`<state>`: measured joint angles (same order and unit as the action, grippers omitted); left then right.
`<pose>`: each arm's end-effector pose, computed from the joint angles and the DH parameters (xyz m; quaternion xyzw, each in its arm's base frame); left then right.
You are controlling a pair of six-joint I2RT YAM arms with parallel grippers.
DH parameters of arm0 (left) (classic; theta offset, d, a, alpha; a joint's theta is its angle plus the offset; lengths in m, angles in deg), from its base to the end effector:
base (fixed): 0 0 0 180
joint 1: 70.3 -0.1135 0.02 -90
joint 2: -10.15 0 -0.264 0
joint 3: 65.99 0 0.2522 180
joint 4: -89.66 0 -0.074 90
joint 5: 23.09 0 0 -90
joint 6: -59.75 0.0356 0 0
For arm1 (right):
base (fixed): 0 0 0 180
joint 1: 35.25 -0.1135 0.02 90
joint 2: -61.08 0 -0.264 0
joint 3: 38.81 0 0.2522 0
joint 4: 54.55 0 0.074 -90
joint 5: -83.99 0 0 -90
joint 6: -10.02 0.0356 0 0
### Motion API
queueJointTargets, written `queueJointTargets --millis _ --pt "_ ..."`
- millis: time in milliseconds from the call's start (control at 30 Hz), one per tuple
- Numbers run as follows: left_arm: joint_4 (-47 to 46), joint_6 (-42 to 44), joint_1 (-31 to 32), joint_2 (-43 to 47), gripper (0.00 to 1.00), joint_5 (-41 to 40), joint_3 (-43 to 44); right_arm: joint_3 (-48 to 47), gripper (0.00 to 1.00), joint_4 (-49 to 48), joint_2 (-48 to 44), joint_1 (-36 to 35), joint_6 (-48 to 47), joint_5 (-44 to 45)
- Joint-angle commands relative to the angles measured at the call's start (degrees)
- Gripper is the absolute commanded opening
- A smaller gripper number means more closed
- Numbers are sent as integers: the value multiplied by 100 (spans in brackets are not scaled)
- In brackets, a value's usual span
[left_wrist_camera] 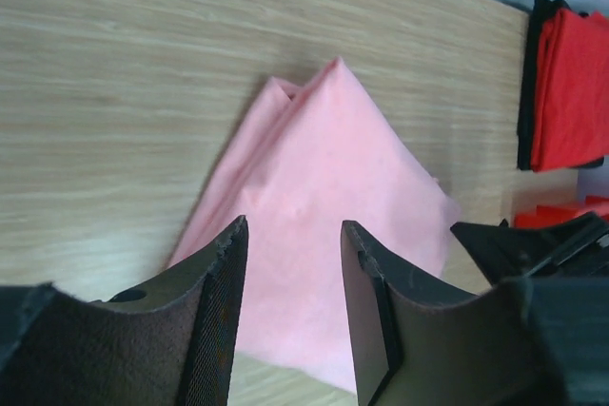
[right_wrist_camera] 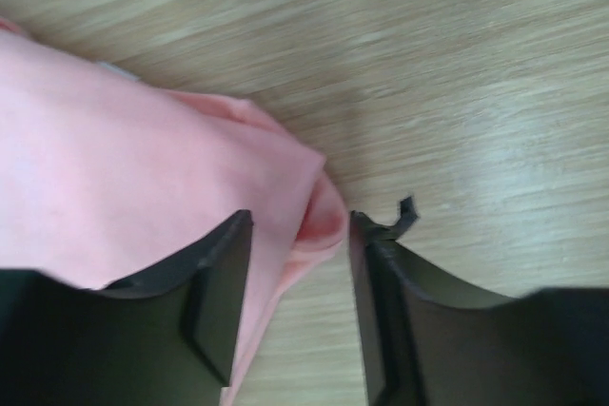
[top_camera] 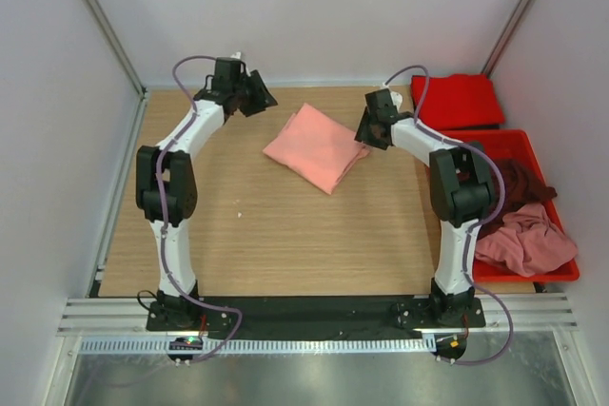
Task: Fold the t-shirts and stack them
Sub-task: Fold the tshirt
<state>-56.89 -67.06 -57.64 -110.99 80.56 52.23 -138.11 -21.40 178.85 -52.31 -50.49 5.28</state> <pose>0.4819 -0.1169 0.2622 -0.1330 0.8778 -0.2837 0.3624 0.4321 0.1253 0.1818 0.1339 0.9308 0.0439 0.3372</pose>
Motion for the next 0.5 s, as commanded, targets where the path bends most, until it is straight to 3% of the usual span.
queueJointTargets --millis 0,233,333,467 --pt "-192 254 253 354 45 -73 -593 203 55 -243 -869 -34 556 -363" --pt "-377 237 403 372 44 -169 -1508 836 53 -1006 -976 -26 1093 -1057" --pt "-448 105 421 328 44 -266 -1736 1170 49 -1463 -888 -43 1383 -1689" --pt "-439 -88 430 354 44 -407 -1991 1810 41 -1904 -800 -43 1471 -1876"
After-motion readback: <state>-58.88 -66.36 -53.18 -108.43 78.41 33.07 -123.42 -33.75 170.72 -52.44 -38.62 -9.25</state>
